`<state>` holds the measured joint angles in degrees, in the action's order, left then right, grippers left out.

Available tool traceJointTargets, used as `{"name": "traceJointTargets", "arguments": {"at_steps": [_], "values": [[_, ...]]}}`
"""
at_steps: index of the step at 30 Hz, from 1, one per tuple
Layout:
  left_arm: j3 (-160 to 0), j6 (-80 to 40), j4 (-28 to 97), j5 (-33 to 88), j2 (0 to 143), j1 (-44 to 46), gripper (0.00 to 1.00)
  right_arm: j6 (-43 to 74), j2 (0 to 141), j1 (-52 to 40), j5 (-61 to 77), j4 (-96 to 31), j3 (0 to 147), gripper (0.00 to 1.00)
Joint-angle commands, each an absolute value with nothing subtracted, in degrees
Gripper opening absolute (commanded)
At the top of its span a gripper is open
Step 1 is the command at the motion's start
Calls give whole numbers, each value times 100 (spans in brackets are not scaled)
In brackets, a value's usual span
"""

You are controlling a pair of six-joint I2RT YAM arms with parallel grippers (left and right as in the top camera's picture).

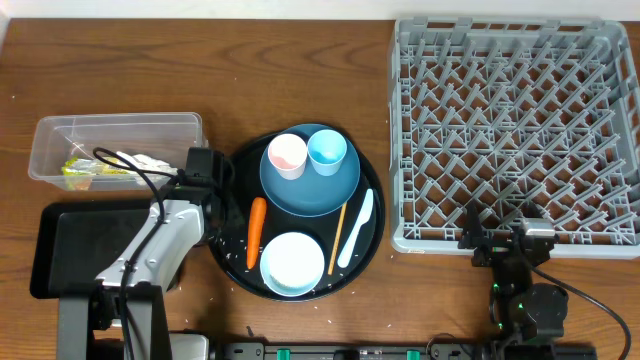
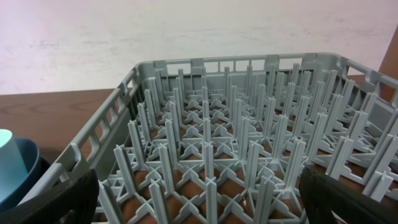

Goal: Sort waste into correct bins and load items into the dishwasher rack
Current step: 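Carry the mushroom with the left gripper onto the black tray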

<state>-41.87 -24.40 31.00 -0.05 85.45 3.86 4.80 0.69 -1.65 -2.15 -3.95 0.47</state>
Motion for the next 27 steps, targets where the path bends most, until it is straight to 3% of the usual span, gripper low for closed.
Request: {"name": "traceJointTargets", "arguments": {"at_steps": [1, 17, 27], "values": [[-4158, -2471, 3120, -108, 8552, 362, 26, 508, 32, -141, -255, -403, 30, 99], [-4477, -2569, 4167, -279, 6657, 311, 19, 508, 32, -141, -255, -403, 30, 99], [-4477, -2821, 4477, -972, 6064, -1114, 19, 508, 32, -141, -255, -403, 30, 99]]}}
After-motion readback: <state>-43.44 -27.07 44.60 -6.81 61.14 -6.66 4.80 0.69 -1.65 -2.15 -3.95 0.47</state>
